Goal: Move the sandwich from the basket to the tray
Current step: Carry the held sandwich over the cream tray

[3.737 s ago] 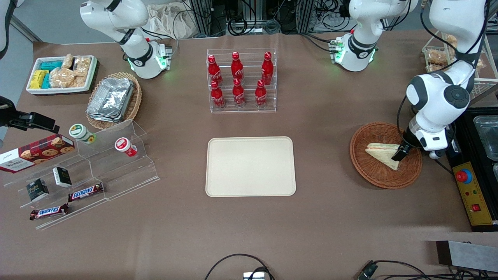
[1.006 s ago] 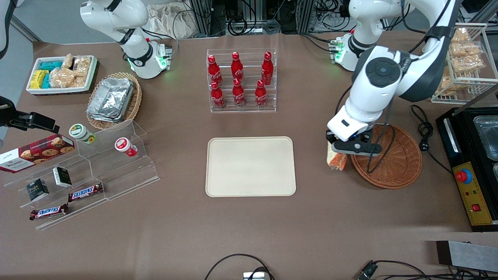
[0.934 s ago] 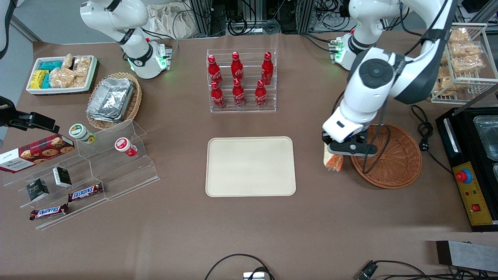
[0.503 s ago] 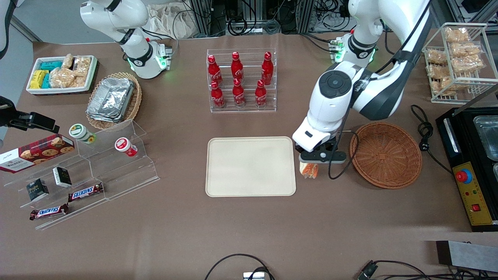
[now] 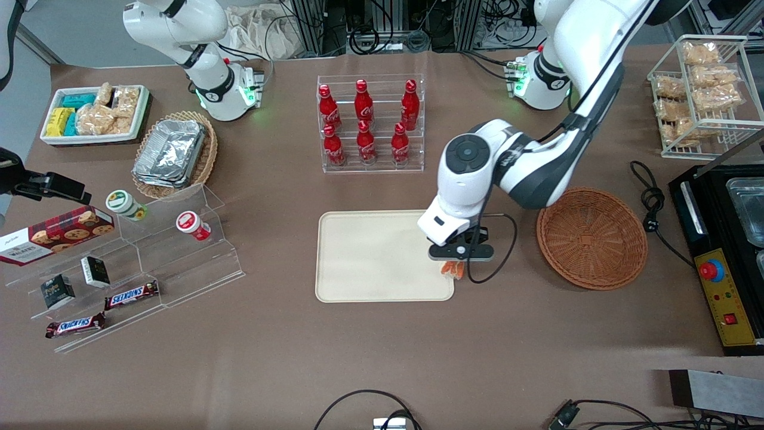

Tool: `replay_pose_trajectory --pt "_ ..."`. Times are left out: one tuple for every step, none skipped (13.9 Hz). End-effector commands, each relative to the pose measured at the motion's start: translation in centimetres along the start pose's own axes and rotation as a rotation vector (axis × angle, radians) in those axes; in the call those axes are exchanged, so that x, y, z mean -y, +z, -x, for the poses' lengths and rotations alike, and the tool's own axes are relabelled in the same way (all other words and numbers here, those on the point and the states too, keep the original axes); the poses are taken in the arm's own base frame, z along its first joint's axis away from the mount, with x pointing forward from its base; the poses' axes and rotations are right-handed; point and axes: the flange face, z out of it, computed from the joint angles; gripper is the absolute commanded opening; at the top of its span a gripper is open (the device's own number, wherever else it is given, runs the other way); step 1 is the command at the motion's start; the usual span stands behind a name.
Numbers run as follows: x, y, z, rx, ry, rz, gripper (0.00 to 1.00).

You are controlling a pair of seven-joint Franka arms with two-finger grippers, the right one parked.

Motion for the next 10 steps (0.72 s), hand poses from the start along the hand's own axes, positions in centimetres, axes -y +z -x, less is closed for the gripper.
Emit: replay_pose_trajectory --pt "-2.1 1.5 0.1 0.001 0.012 -0.01 0.0" --pt "-3.0 1.7 0.5 -0.005 0.027 0.0 0.01" --pt "-3.7 2.2 0.9 -0.004 0.038 0.011 0.01" --pt "-3.8 2.7 0.9 0.001 0.04 0.016 0.01" --pt "-3.9 3.4 1.1 0.011 0.044 0.015 0.01" --pt "-4.0 3.5 1.1 0.01 0.046 0.019 0.02" --pt "-4.8 3.8 1.6 0.008 0.058 0.029 0.03" --pt "-5.5 4.2 2.1 0.012 0.069 0.032 0.03" --pt "-5.7 5.2 2.3 0.025 0.073 0.029 0.03" --pt "-5.9 5.6 2.1 0.015 0.081 0.021 0.03"
